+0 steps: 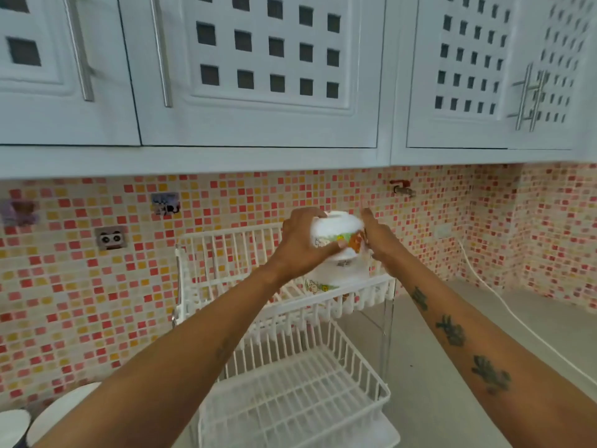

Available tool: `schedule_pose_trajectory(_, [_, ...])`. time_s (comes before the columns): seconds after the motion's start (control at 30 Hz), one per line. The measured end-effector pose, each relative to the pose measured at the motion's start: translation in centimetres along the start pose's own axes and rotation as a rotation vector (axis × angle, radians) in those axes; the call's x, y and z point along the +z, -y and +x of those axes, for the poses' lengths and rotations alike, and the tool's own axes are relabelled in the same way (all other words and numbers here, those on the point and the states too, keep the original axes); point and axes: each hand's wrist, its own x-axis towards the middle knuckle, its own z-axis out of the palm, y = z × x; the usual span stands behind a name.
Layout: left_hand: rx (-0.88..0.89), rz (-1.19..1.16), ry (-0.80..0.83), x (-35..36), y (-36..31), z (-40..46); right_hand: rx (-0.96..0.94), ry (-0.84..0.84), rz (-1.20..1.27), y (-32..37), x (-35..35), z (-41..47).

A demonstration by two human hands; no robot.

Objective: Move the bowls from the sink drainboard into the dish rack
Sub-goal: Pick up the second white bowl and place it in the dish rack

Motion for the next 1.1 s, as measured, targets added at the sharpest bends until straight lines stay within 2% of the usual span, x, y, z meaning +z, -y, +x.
schedule_pose_trajectory(0.1, [0.072,0.107,0.057,2.0,0.6,-0.3,0.083,0.033,-0.062,-0.3,-0.4,0.8])
schedule_pose_trajectory(0.23, [0.026,0.128,0.067,3.3,1.5,-0.3,0.122,0.086,-0.225,-1.0,-0.5,1.6])
schedule_pose_trajectory(0.33, [0.009,0.158,0.105,3.8,1.7,-0.3,0.134,0.121,-0.18,-1.7,-0.5,2.3])
schedule_pose_trajectory(0.53, [-0.116,0.148,0.205,4.1,1.9,-0.7,0.175,0.17,-0.07,-2.3,-0.7,3.1])
schedule_pose_trajectory(0.73, [-0.391,-0.016,0.217,4.0,2.0,-0.4,0.177,0.152,-0.072,-2.9,-0.3,3.7])
schedule_pose_trajectory(0.93, [-0.44,0.006,0.316,4.2,2.6,-0.7,0.142,0.136,-0.27,-3.5,0.0,4.4])
schedule_pose_trajectory(1.1, [-0.439,-0.016,0.346,4.3,3.0,-0.7,0.118,0.148,-0.342,-3.5,0.0,4.6])
